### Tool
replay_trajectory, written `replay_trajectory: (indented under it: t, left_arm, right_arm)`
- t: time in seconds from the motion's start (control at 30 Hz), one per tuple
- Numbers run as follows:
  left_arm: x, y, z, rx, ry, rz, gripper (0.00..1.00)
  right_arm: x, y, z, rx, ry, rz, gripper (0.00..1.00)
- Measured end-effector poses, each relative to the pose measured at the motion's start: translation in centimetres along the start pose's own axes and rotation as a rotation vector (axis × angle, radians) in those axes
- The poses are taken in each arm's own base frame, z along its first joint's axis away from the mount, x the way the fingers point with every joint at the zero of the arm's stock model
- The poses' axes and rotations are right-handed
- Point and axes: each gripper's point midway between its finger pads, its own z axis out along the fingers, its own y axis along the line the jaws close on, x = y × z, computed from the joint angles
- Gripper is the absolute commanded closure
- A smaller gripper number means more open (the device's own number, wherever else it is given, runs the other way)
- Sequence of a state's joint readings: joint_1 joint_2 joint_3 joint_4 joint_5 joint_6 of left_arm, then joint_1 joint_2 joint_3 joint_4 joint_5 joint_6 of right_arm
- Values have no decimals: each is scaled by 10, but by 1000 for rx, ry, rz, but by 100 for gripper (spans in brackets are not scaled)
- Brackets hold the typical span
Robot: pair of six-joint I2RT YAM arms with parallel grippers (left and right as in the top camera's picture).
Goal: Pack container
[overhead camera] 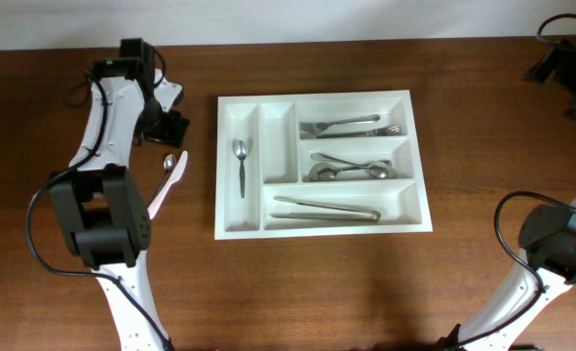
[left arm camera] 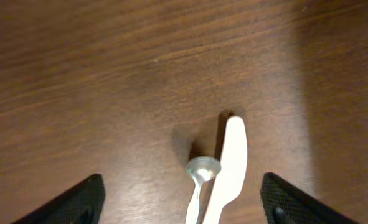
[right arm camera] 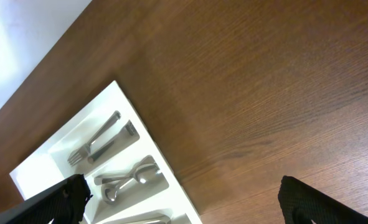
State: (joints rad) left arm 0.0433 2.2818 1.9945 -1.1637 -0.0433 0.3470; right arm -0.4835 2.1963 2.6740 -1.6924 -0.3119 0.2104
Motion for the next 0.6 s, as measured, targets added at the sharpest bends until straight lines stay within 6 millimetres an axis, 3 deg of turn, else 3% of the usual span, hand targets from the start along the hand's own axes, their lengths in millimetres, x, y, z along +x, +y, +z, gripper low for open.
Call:
replay_trajectory:
  t: [0.23, 0.6]
  left_arm:
    - [3, -2, 19, -3, -1, 6, 25]
    - [30, -10, 44, 14, 79, 13, 33]
  right_arm:
    - [0, 0, 0, 0, 0, 0, 1]
    - [0, 0, 0, 0, 0, 0, 1]
